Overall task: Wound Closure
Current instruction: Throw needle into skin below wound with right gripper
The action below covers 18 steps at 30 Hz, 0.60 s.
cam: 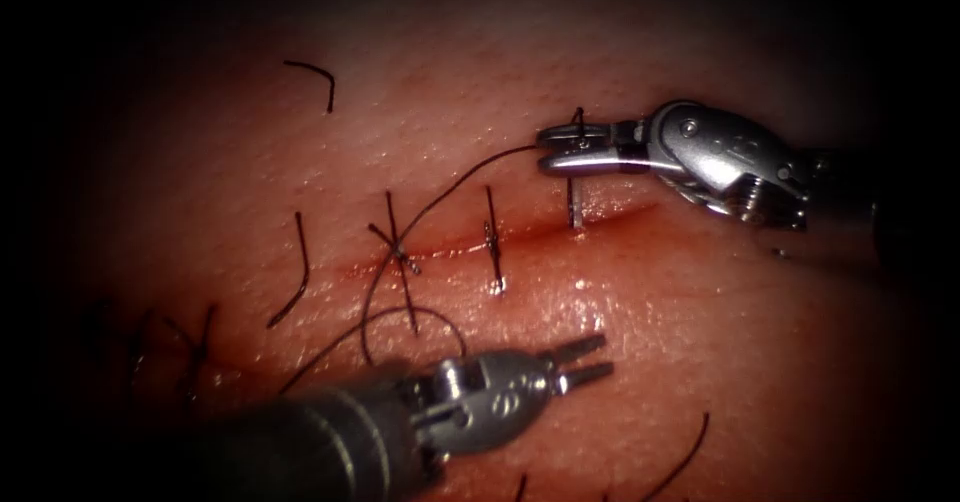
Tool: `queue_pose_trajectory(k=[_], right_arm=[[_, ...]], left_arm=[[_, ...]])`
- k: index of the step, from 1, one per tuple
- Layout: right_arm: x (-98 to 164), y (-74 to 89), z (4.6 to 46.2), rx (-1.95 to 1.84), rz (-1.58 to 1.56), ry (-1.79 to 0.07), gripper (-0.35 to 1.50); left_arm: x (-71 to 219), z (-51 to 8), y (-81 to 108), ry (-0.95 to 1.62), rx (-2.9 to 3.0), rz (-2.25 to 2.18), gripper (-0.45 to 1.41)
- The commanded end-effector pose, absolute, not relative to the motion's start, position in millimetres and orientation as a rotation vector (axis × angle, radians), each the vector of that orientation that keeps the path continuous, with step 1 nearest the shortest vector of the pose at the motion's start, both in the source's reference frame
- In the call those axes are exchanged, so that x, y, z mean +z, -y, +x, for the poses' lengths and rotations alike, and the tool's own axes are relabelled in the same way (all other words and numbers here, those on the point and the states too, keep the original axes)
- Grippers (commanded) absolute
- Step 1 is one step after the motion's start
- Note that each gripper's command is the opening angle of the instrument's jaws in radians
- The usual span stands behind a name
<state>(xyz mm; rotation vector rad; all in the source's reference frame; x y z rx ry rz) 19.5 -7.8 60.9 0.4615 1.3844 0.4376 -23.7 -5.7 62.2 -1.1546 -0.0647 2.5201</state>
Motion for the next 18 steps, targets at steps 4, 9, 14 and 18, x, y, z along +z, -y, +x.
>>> queue_pose_trajectory(k=[4,9,14,18], right_arm=[[61.5,6.9,19.8,0.391,0.471,-1.377,-0.35],[61.6,6.5,19.7,0.373,0.49,-1.393,-0.35],[61.6,6.4,19.8,0.331,0.514,-1.421,-0.35],[61.9,6.2,20.4,0.362,0.591,-1.433,-0.35]], left_arm=[[63.9,-23.9,5.0,0.082,2.516,-1.141,-0.08],[65.9,-23.5,4.9,0.114,2.524,-1.115,-0.08],[67.5,-22.5,5.2,0.15,2.527,-1.095,-0.08],[67.7,-22.1,5.4,0.152,2.532,-1.096,-0.08]])
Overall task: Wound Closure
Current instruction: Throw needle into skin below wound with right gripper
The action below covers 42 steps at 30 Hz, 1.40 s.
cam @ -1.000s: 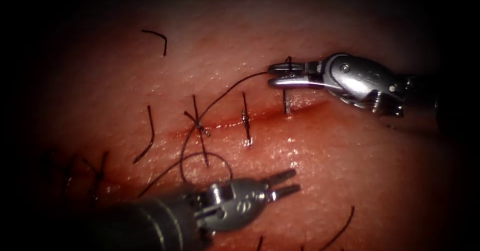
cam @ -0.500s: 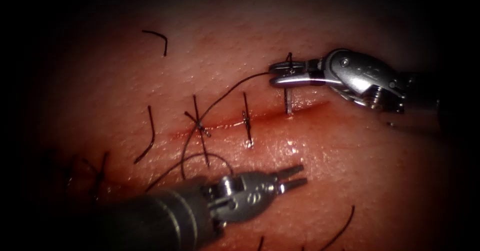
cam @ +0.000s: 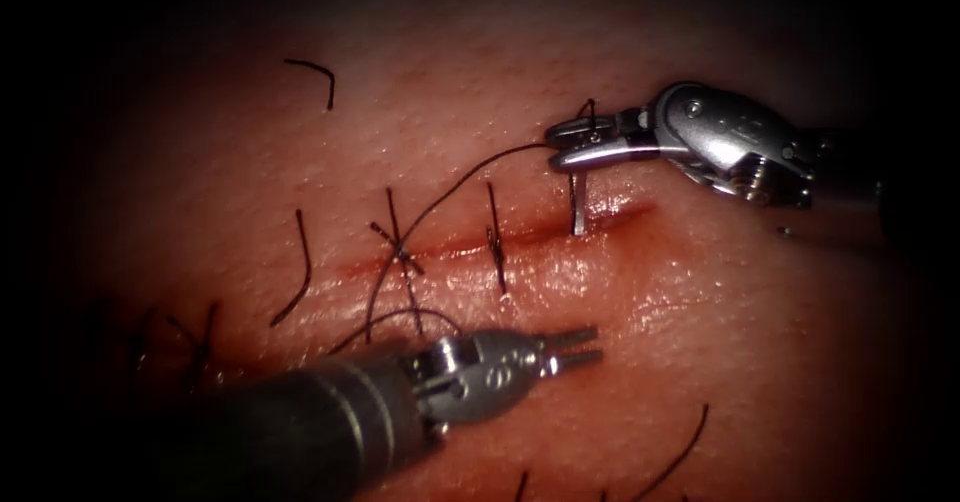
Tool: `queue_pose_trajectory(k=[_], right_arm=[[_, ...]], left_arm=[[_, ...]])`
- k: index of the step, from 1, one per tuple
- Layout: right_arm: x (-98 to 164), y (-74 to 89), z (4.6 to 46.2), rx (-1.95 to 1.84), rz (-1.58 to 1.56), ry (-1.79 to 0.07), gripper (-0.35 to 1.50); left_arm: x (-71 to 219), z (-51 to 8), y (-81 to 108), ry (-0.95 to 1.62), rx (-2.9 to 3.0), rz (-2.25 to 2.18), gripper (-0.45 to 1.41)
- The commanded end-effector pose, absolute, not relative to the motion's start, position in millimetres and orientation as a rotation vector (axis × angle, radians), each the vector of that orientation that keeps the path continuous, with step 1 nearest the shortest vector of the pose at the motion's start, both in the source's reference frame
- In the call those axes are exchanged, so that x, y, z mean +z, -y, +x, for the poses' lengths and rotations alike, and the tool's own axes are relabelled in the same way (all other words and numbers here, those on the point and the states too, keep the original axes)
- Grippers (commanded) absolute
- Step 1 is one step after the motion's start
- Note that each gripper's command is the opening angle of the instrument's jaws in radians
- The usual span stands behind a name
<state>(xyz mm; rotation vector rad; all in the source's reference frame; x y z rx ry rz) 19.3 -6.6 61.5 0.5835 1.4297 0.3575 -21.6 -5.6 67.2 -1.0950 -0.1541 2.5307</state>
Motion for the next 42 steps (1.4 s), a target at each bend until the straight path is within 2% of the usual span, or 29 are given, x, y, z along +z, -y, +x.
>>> queue_pose_trajectory(k=[1,13,27,42], right_arm=[[62.0,6.1,20.7,0.374,0.619,-1.434,-0.35],[62.4,6.2,22.5,0.38,0.807,-1.461,-0.35],[61.2,9.3,20.2,0.367,0.794,-1.451,-0.35],[62.0,9.1,22.7,0.712,1.119,-1.394,-0.35]], left_arm=[[67.6,-22.0,5.5,0.155,2.535,-1.094,-0.08],[67.2,-21.0,6.1,0.168,2.545,-1.099,-0.1],[67.4,-20.8,5.9,0.175,2.535,-1.097,-0.1],[67.6,-20.7,6.0,0.174,2.537,-1.098,-0.1]])
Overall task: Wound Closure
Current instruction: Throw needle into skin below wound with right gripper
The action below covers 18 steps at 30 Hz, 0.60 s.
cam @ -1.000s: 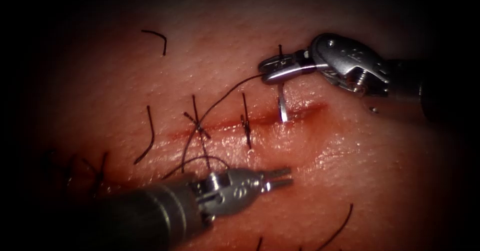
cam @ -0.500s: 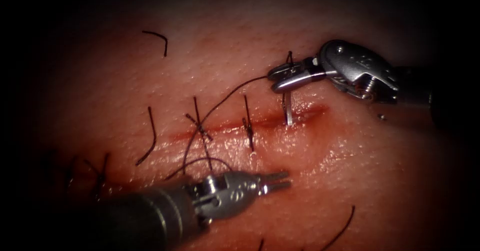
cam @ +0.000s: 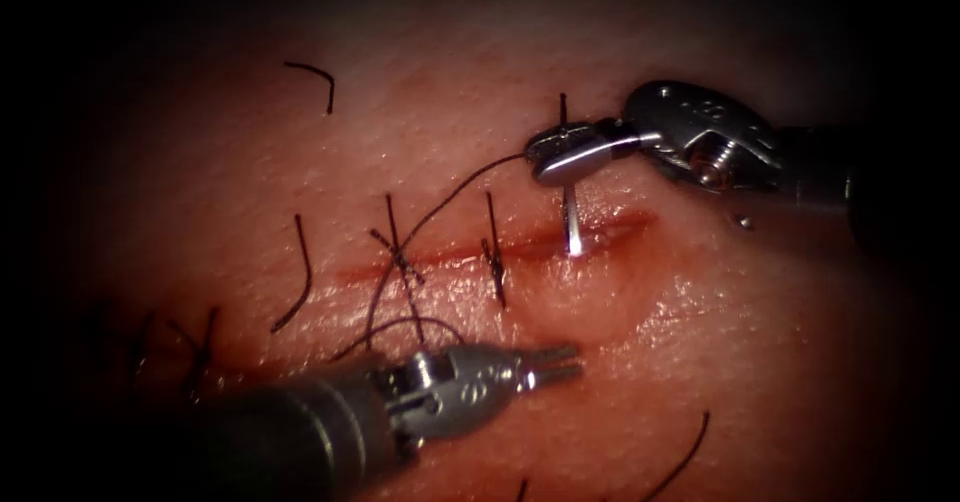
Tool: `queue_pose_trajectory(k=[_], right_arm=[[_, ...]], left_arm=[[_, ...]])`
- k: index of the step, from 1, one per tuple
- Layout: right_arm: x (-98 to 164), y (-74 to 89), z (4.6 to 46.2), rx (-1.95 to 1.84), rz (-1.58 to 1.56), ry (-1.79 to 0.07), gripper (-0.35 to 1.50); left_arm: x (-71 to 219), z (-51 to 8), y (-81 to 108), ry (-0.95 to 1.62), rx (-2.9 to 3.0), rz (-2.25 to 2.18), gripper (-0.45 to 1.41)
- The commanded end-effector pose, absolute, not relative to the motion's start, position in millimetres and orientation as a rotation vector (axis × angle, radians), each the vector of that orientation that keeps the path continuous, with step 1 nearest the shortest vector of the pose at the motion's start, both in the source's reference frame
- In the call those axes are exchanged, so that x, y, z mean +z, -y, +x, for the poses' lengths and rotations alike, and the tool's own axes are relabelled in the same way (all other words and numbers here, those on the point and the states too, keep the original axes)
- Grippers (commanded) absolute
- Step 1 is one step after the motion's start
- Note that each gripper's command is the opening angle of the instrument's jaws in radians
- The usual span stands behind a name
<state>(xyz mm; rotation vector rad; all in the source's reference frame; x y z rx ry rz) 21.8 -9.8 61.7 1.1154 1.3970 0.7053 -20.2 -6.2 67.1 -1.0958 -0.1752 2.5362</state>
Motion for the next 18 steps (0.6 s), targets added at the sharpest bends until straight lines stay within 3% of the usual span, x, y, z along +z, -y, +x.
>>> queue_pose_trajectory(k=[1,9,18], right_arm=[[61.9,9.3,22.7,0.734,1.141,-1.384,-0.35],[62.0,11.8,22.8,0.868,1.334,-1.276,-0.35],[61.7,13.5,23.8,0.852,1.394,-1.322,-0.35]], left_arm=[[67.6,-20.6,6.0,0.174,2.537,-1.098,-0.1],[67.5,-20.3,6.0,0.178,2.538,-1.101,-0.1],[67.4,-20.1,6.1,0.179,2.539,-1.103,-0.11]])
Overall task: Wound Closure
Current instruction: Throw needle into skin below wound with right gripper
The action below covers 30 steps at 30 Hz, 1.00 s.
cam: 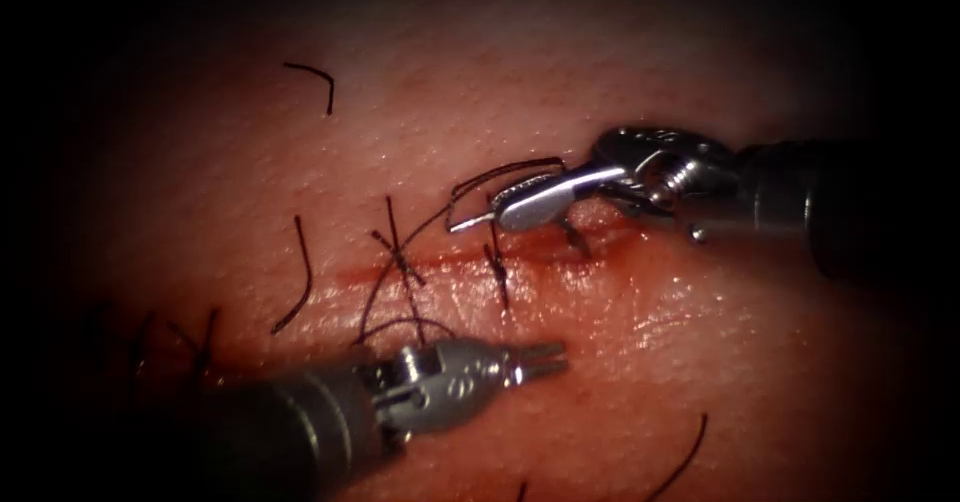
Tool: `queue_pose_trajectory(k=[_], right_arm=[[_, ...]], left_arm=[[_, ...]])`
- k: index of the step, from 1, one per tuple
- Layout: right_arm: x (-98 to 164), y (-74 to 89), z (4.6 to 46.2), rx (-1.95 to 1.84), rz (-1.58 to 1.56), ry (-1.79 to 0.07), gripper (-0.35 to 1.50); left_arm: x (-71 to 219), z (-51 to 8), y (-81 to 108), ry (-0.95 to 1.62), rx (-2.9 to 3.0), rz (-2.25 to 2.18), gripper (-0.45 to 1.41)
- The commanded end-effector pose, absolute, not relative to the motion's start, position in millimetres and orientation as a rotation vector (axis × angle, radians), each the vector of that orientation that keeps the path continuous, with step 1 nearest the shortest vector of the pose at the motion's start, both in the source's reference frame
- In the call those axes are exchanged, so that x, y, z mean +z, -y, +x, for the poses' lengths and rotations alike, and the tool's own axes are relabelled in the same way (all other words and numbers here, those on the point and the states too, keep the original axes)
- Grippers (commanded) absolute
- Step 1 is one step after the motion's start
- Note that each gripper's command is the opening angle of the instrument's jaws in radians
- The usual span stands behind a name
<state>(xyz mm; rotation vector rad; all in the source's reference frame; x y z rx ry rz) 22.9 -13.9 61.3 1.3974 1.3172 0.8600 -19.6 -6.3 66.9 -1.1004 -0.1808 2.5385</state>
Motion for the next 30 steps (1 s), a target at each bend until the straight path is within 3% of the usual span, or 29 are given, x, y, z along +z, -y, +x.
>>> queue_pose_trajectory(k=[1,13,18,20,22,25,30], right_arm=[[61.7,13.6,24.0,0.857,1.401,-1.329,-0.35],[60.9,14.0,24.8,0.999,1.433,-1.301,-0.35],[60.8,12.2,24.1,0.954,1.183,-1.402,-0.35],[60.7,11.7,23.6,0.966,1.136,-1.409,0.36],[60.5,11.0,23.0,0.961,1.046,-1.429,0.94],[60.0,9.6,21.7,0.94,0.927,-1.448,1.2],[59.0,7.0,18.5,0.853,0.677,-1.394,1.28]], left_arm=[[67.4,-20.1,6.1,0.179,2.539,-1.103,-0.11],[67.4,-20.1,6.1,0.179,2.539,-1.103,-0.11],[67.2,-20.1,6.2,0.18,2.539,-1.102,-0.11],[67.2,-20.1,6.2,0.18,2.539,-1.103,-0.11],[67.2,-20.0,6.2,0.184,2.541,-1.101,-0.11],[67.1,-19.9,6.3,0.187,2.544,-1.1,-0.13],[67.1,-19.8,6.3,0.188,2.544,-1.1,-0.13]])
